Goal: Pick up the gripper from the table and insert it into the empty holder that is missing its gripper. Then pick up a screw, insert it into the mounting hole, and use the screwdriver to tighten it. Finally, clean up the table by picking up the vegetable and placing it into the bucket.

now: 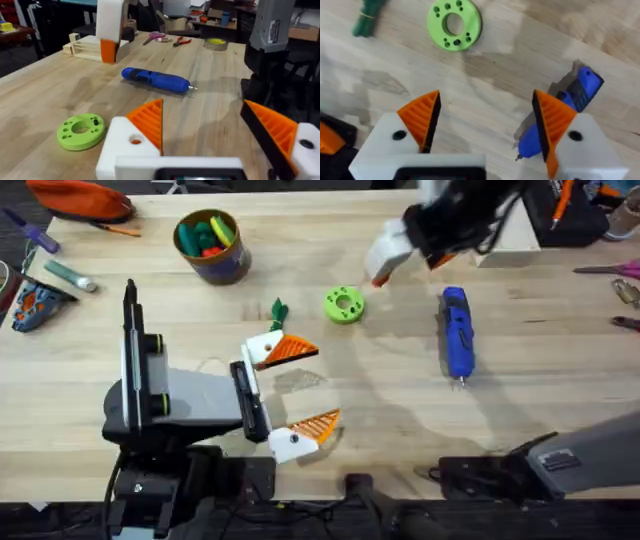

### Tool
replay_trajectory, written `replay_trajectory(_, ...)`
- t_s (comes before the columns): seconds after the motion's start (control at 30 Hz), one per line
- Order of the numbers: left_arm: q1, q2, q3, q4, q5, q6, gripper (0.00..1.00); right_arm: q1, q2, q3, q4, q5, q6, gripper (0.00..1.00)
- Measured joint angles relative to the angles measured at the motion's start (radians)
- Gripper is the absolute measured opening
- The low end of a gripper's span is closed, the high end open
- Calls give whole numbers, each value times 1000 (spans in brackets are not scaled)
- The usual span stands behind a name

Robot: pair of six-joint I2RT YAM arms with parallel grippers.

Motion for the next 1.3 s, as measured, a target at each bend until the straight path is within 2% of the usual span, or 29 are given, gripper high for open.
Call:
replay_trajectory(0.27, 0, 0, 0, 0, 0, 0, 985, 104, 78, 0, 39, 103, 52, 986)
replay_trajectory(0.57, 0, 0, 0, 0, 0, 0, 985, 159, 132, 0, 74, 194, 94, 986)
replay_trajectory(1.13, 0, 0, 0, 0, 0, 0, 985, 194, 181, -32, 191, 216, 217, 982)
replay_trajectory(1.3, 0, 0, 0, 0, 0, 0, 985, 194, 224, -36, 203, 183, 220, 932)
